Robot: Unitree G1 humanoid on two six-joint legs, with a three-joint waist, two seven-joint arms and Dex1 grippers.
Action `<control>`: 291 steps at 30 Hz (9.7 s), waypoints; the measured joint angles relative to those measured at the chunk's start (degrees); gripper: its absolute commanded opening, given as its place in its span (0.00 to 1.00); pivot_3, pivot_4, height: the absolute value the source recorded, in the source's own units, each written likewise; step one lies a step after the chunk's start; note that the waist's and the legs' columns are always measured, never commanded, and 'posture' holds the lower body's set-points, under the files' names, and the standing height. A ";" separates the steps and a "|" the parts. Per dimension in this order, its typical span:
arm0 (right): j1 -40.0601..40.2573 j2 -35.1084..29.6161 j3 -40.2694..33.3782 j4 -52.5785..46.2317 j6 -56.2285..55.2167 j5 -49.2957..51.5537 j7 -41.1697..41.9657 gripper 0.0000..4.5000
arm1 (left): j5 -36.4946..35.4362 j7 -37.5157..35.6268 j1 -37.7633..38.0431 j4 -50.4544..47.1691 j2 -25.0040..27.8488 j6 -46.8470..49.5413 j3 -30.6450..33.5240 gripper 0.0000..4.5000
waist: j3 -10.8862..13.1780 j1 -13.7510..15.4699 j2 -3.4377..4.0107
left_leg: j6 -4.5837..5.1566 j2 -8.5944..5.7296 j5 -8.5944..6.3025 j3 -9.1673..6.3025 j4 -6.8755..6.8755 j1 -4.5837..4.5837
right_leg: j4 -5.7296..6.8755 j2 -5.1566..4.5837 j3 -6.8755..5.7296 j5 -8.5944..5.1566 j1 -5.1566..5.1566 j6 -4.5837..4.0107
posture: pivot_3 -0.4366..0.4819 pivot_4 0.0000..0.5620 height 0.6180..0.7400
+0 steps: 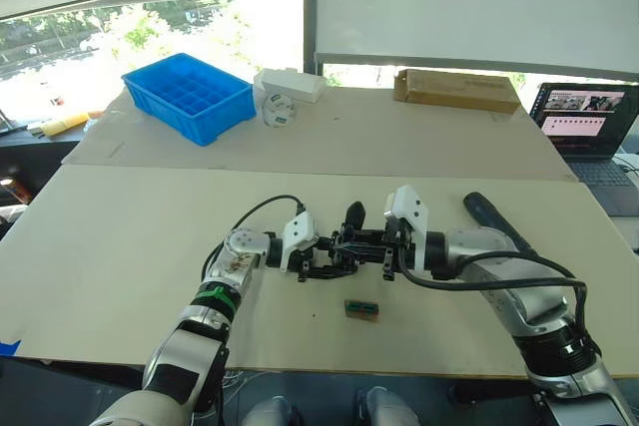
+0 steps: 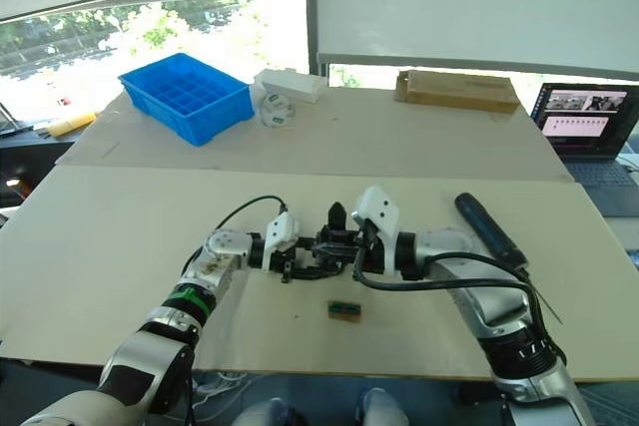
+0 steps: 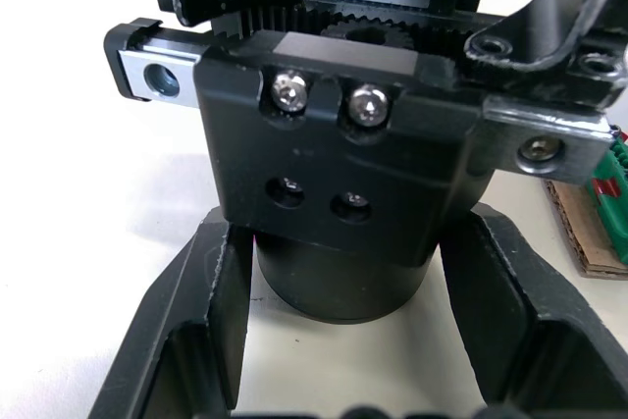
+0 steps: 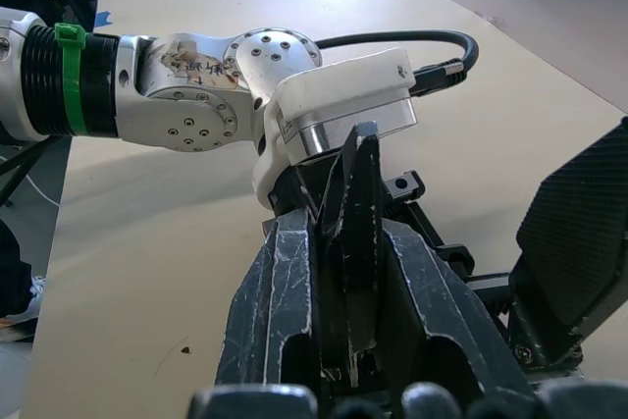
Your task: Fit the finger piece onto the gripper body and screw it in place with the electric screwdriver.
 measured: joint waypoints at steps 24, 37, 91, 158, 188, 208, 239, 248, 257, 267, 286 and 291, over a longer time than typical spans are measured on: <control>-1.04 -0.73 5.81 1.67 -3.58 -3.73 -0.30 0.09 | 0.27 0.15 1.50 -1.26 0.56 2.48 -1.04 0.51 | -1.57 -0.42 0.01 | -0.13 0.08 -0.37 -0.09 -0.70 1.20 | -0.05 -0.41 0.10 -0.46 0.80 -0.15 | 0.48 0.27 1.00; -2.50 -0.58 5.91 1.74 -0.93 -3.94 -0.13 0.09 | 0.29 0.23 1.67 -1.72 0.56 3.51 -1.04 0.51 | -1.69 -0.40 -0.05 | -0.29 0.08 -0.28 -0.24 -0.89 1.31 | -0.05 -0.51 0.11 -0.54 0.86 -0.28 | 0.48 0.27 1.00; -5.08 -5.63 4.80 -5.03 14.96 -1.53 -4.99 0.85 | -1.85 -0.97 2.24 -3.48 -0.72 3.60 -1.60 0.51 | -1.23 1.00 0.20 | -0.34 -0.04 -0.24 -0.96 -0.98 -0.09 | -0.90 -0.57 -0.86 -0.47 0.21 -0.15 | 0.48 0.27 1.00; 52.43 -11.33 -59.37 -6.43 -10.24 0.99 -9.01 1.00 | -36.22 4.90 18.09 -50.92 22.63 40.17 18.54 0.98 | 0.48 0.36 0.70 | -0.60 -0.01 -0.02 -0.84 -0.94 0.55 | -0.64 0.08 0.08 -0.74 0.72 0.51 | 0.48 0.27 1.00; 7.37 -19.84 -22.47 43.96 -11.39 -11.45 0.52 0.67 | -37.86 -1.54 15.86 -55.14 22.29 42.29 11.95 1.00 | 0.69 0.23 0.50 | -0.89 -0.04 0.19 -0.61 -0.88 0.85 | 0.03 0.26 0.16 -1.09 0.77 0.35 | 0.48 0.27 1.00; 38.82 -11.49 -46.26 -20.29 26.00 4.05 -13.90 0.43 | -36.31 -8.76 20.47 -51.55 23.58 35.70 11.10 1.00 | 0.78 1.13 0.86 | -0.94 -0.04 0.23 -0.73 -0.86 0.08 | 0.06 0.35 0.05 -1.09 0.04 0.27 | 0.48 0.27 1.00; 30.25 -35.04 -35.59 -21.21 46.08 12.97 -5.19 0.99 | -30.38 -12.36 20.61 -48.06 23.78 24.09 9.74 1.00 | 0.83 1.01 0.33 | -0.68 0.00 0.13 -0.88 -0.54 -0.04 | 0.02 0.36 0.08 -0.68 0.02 -0.31 | 0.48 0.27 1.00; 11.80 -35.31 -15.74 -13.66 55.01 13.47 -11.13 0.99 | -30.01 -11.45 20.71 -47.40 23.90 24.35 9.80 1.00 | 0.84 1.03 0.32 | -0.60 -0.06 0.09 -0.87 -0.42 -0.22 | -0.01 0.23 0.00 -0.68 -0.05 -0.25 | 0.48 0.27 1.00; 5.96 -36.05 -4.87 -7.74 55.05 14.39 -13.62 0.99 | -30.92 -11.11 21.13 -52.28 24.17 26.43 9.48 1.00 | 0.83 0.90 0.31 | -0.63 -0.04 0.10 -0.85 -0.32 -0.17 | 0.02 0.25 -0.03 -0.68 0.03 -0.22 | 0.48 0.27 1.00; 3.34 -35.17 -0.32 -3.95 54.78 11.71 -14.51 0.74 | -31.12 -12.23 24.82 -57.36 25.95 27.80 8.00 1.00 | 0.56 1.07 -0.29 | -0.60 0.01 0.07 -0.91 -0.09 -0.11 | -0.01 0.02 -0.02 -0.71 0.19 0.09 | 0.48 0.27 1.00; 31.46 -43.79 -37.30 -6.03 46.28 13.63 5.56 0.43 | -30.75 -13.38 22.85 -54.13 26.69 28.71 7.17 1.00 | 0.75 1.86 0.32 | -0.58 -0.03 0.07 -0.96 -0.07 -0.37 | 0.05 0.26 -0.15 -0.69 0.04 0.03 | 0.48 0.27 1.00; 32.80 -34.46 -57.71 -8.51 41.46 15.75 11.62 0.43 | -30.22 -14.17 21.31 -50.68 26.24 28.37 6.39 1.00 | 0.75 1.69 0.32 | -0.58 0.01 0.07 -0.96 -0.07 -0.29 | 0.07 0.34 0.01 -0.85 0.04 0.36 | 0.48 0.27 1.00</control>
